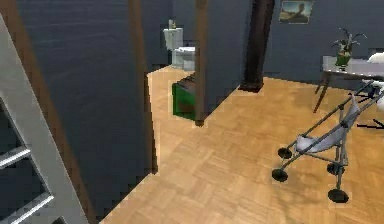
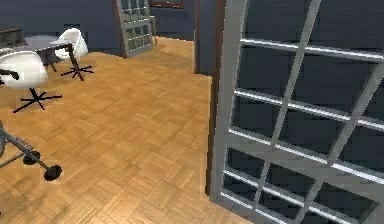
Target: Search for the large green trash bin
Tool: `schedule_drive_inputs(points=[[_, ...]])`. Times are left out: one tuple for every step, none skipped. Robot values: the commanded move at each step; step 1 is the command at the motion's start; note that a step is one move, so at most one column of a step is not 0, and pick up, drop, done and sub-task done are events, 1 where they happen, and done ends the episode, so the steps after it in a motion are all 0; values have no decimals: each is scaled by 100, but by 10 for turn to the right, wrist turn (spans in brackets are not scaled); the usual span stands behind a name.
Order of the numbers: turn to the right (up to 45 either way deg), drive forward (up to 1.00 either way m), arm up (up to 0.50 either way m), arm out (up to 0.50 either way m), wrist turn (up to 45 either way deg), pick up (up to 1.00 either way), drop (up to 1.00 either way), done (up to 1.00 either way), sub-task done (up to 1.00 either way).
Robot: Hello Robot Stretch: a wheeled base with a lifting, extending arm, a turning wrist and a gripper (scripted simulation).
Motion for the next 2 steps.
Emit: schedule_drive_inputs(points=[[30, 0, 0, 0, 0, 0, 0, 0, 0], [0, 100, 0, 0, 0, 0, 0, 0, 0]])
